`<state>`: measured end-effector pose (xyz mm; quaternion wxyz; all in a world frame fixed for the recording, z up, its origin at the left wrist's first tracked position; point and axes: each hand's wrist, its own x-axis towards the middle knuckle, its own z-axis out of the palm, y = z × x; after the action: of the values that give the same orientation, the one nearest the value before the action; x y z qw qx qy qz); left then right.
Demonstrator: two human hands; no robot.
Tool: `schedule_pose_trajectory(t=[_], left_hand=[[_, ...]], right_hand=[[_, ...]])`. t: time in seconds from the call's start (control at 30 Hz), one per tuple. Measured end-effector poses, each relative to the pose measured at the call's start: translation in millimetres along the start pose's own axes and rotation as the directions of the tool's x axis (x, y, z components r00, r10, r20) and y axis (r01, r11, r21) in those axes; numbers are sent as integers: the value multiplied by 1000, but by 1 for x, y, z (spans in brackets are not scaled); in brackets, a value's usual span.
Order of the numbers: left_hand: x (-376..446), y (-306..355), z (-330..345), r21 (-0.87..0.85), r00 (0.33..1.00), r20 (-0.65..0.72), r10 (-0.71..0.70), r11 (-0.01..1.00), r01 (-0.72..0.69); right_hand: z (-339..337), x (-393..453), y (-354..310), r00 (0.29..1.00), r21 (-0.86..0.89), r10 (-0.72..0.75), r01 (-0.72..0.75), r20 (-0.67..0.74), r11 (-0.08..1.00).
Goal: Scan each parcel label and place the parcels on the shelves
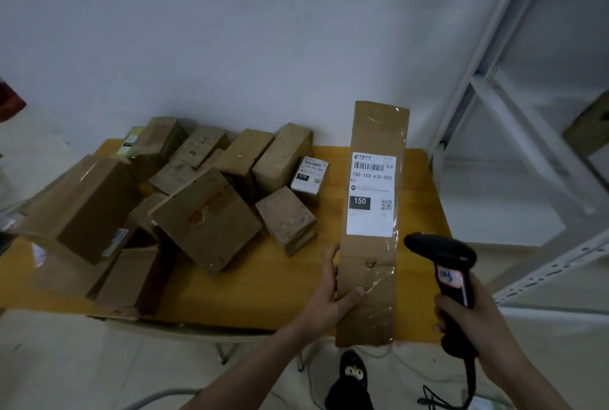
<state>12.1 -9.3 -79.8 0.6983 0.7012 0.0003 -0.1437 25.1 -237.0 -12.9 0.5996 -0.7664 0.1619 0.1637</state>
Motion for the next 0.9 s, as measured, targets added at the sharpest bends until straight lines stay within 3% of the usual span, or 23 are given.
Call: schedule_pose_trajectory(t=[0.4, 0.9], left_hand=[[-18, -14, 15, 52, 998, -9, 67, 996, -66], [-19, -21, 14, 21, 997, 3, 81, 997, -81]], right_hand=[[38, -94, -74, 943, 43, -330, 332, -47, 942], [38, -85, -74, 953, 72, -299, 302, -46, 951]])
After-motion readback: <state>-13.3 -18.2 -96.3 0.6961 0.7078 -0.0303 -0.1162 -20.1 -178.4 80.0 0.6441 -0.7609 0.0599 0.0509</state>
